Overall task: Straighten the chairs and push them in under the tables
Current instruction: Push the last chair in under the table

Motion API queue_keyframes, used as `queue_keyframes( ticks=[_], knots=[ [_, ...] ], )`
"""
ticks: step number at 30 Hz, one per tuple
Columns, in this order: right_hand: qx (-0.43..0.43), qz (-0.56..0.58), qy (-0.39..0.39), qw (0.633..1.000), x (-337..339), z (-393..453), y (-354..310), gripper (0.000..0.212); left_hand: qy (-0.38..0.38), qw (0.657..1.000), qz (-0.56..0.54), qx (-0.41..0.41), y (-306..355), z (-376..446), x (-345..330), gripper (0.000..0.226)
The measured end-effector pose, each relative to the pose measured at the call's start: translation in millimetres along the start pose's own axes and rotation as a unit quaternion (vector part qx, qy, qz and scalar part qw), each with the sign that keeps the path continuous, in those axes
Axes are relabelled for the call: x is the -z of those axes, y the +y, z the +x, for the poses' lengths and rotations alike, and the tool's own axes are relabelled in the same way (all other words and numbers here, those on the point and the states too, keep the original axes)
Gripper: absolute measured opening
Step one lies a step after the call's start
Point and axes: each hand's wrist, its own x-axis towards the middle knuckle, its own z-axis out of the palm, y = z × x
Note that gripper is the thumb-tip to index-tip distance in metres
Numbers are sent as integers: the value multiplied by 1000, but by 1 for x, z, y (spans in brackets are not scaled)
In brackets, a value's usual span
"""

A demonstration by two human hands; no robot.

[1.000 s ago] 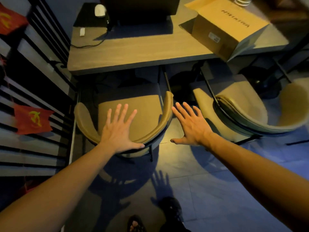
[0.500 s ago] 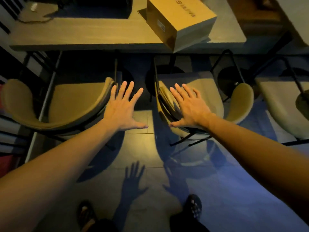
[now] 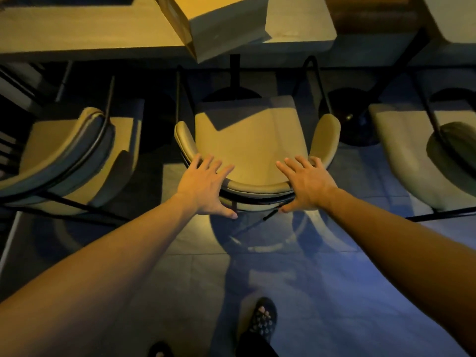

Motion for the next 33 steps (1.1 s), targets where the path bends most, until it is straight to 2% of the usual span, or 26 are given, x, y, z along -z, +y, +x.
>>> queue_keyframes(
  ticks=[3, 6, 8, 13, 21, 26, 29, 33],
  knots=[
    [5, -16, -7, 1000, -14, 7, 4, 113, -9, 1000, 21, -15, 3, 13, -8, 113],
    [2, -27, 20, 999, -19, 15, 2, 77, 1, 999, 46, -4, -3, 26, -11, 85],
    [4, -30, 32, 999, -16, 17, -2, 61, 1, 998, 63, 5, -7, 31, -8, 72],
    [10, -40, 28, 999, -13, 14, -10, 56, -2, 996, 87, 6, -9, 29, -6, 58],
    [15, -30, 39, 999, -20, 13, -39, 57, -8, 996, 83, -5, -30, 14, -20, 55],
    [6, -7, 45, 999, -20, 13, -42, 58, 7, 999, 42, -13, -36, 9, -25, 58],
    [0, 2, 58, 998, -20, 14, -37, 65, 34, 998, 54, -18, -33, 7, -24, 75],
    [-2, 18, 86, 996, -21, 10, -40, 94, 40, 996, 85, 11, -20, -4, -22, 110]
  ],
)
